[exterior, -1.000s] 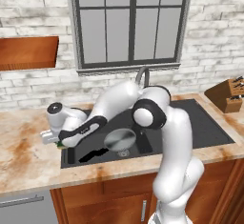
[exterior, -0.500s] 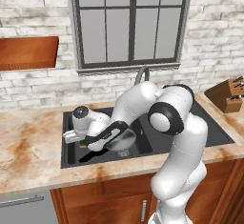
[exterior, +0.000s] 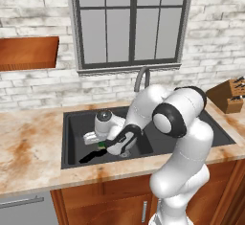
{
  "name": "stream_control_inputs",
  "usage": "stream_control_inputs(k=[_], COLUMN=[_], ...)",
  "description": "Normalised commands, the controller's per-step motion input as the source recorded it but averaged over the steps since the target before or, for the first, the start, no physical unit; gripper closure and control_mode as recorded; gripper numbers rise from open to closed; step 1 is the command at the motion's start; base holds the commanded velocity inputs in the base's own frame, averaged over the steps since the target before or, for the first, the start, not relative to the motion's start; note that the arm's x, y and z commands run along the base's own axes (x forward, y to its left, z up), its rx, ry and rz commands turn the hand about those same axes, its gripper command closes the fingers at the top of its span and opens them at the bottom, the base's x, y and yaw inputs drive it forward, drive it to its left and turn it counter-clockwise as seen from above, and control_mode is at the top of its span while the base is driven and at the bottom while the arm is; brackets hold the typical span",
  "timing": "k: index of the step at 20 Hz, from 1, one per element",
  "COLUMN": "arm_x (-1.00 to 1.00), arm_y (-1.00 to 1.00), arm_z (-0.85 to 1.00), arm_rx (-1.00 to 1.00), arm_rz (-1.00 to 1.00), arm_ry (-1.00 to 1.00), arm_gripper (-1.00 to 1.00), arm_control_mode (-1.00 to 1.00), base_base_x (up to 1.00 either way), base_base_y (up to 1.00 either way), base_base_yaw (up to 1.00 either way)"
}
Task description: Pick the pan and sponge and place them into the sink. Then turn on the water.
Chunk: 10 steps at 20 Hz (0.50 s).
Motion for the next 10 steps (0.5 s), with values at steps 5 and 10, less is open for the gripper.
stream_control_inputs(k=[5,10], arm_x=[0.36,0.51], arm_y=[-0.48,-0.34], arm_z=[-0.43,-0.47], arm_rx=[0.0,0.0], arm_rz=[0.0,0.0], arm_ry=[0.0,0.0], arm_gripper=[1.0,1.0], arm_control_mode=[-1.0,-1.0], base_base_x=[0.0,0.0], base_base_y=[0.0,0.0], base_base_yaw=[0.0,0.0])
